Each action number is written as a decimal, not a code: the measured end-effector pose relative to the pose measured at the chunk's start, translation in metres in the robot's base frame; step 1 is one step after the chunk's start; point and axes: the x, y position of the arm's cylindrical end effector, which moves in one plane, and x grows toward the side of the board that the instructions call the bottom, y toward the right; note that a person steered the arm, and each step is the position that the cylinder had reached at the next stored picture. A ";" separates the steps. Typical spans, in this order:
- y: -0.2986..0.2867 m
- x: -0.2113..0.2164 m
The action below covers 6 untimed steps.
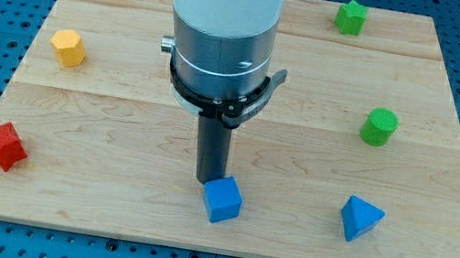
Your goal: Move the yellow hexagon towards top left
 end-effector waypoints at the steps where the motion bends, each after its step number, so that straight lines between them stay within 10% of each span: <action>1: -0.001 0.001; 6: -0.255 -0.128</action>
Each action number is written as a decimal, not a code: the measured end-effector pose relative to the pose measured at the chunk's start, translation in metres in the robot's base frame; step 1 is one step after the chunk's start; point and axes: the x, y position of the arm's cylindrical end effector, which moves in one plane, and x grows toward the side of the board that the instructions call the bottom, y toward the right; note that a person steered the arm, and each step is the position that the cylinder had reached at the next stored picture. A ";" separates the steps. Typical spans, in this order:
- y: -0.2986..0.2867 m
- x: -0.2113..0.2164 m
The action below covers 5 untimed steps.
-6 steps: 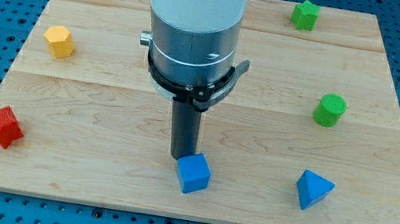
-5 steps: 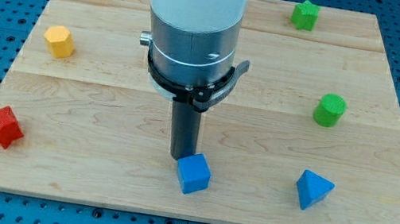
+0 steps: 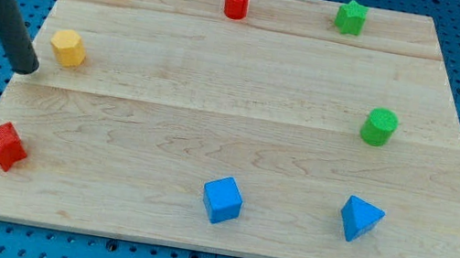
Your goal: Move the yellow hexagon towards top left
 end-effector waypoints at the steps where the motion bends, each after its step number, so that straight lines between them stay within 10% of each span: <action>1: 0.047 -0.002; 5: 0.060 -0.066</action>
